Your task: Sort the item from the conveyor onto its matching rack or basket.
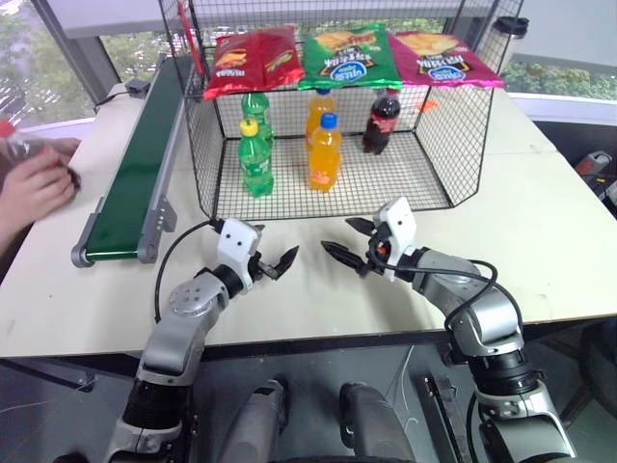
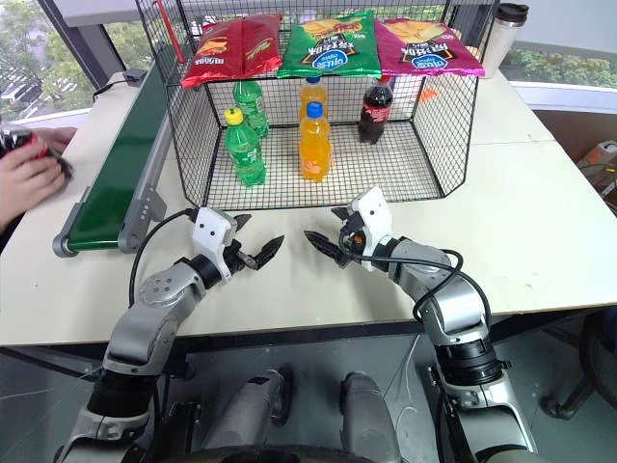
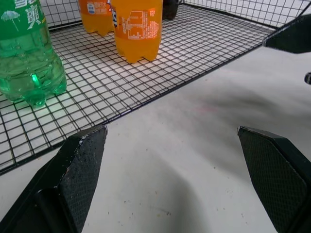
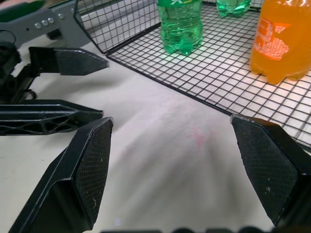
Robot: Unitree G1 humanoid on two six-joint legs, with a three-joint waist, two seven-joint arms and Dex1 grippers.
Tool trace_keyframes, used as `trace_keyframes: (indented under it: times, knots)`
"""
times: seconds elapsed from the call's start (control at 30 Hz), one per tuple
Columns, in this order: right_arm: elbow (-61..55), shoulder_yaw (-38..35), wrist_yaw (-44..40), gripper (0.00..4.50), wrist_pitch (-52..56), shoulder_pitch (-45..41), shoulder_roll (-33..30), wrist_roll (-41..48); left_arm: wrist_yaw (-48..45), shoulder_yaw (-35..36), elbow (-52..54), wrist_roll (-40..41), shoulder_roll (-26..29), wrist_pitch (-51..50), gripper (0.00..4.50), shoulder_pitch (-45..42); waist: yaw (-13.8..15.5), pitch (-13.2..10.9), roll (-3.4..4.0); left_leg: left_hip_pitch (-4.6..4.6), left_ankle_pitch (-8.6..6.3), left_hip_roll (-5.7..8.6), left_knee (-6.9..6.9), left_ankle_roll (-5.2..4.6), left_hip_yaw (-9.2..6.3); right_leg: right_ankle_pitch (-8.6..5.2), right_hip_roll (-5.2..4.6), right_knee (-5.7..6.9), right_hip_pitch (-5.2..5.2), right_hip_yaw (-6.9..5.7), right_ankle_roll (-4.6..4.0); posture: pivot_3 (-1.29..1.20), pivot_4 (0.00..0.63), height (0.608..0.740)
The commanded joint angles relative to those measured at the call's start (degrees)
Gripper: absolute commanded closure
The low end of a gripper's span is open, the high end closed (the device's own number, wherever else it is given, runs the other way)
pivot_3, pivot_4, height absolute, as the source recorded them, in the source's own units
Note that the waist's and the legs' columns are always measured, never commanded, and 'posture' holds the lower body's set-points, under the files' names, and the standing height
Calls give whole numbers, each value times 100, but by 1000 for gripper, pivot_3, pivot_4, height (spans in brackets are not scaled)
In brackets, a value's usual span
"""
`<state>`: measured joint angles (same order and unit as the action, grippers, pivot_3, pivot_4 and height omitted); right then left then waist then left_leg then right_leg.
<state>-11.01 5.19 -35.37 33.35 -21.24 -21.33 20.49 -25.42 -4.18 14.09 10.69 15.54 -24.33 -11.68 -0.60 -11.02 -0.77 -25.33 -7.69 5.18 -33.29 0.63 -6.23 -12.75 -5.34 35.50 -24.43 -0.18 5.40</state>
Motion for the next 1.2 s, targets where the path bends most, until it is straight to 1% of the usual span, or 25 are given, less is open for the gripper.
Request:
trace_keyframes:
  times: [0.03, 0.17, 0.33, 0.47, 0.57, 0.67, 0.8, 1.07, 1.2]
  knots:
    - [-158, -16, -42, 519, -115, -166, -9, -3, 16, 43, 83, 3, 16, 135, 0, -71, 0, 0, 0, 0, 0, 0, 0, 0, 0, 0, 0, 0, 0, 0, 0, 0, 150, 738]
    - [-97, 34, -74, 519, -173, -193, -9, -75, 29, 45, 94, -6, 24, 137, 0, -61, 2, 0, 0, 0, 0, 0, 0, 0, 0, 0, 0, 0, 0, 0, 0, 0, 150, 738]
    - [-300, 2, -232, 519, -27, -357, -59, 65, 84, 432, 481, 123, 255, -68, 0, -122, -4, 0, 0, 0, 0, 0, 0, 0, -1, 0, 1, 1, 0, 0, 0, 0, 150, 738]
    - [-880, 33, -872, 519, 329, -486, -438, 540, 74, 1326, 1264, 696, 685, -598, 0, -43, -10, -1, 0, -4, 0, -1, 1, 0, -2, 0, 1, 1, -5, 0, 0, 0, 150, 738]
    - [-1106, 18, -1132, 519, 513, -603, -590, 836, 211, 2124, 1534, 1288, 882, -1086, 0, -113, -16, 0, 0, -1, -1, -1, 2, 1, -3, -1, 0, 0, -3, 0, 0, 0, 150, 738]
    - [-1163, 1, -1242, 519, 627, -777, -610, 1028, 333, 2700, 1546, 1583, 1085, -1332, 0, -152, -10, 0, 0, 0, -1, -2, 2, 1, -6, -2, -1, 0, -1, -2, 1, 0, 150, 738]
    - [-1147, 69, -1310, 519, 606, -933, -588, 1073, 511, 3113, 1530, 1734, 1193, -1432, 0, -19, 3, 0, -1, 0, -1, 0, 1, 1, -5, -1, -1, -1, 1, -2, 0, 0, 150, 738]
    - [-951, 123, -1156, 519, 562, -1125, -361, 1014, 769, 3545, 1133, 1600, 1249, -1153, 0, 341, -4, 1, -2, 0, -1, -1, 2, 2, -5, 0, -9, -4, -2, -2, -1, 0, 150, 738]
    - [-887, 142, -1099, 519, 525, -1135, -276, 998, 783, 3628, 801, 1456, 1296, -931, 0, 519, -2, 1, -2, -1, -1, 0, 2, 2, -3, -1, -12, -7, -1, -2, -1, 0, 150, 738]
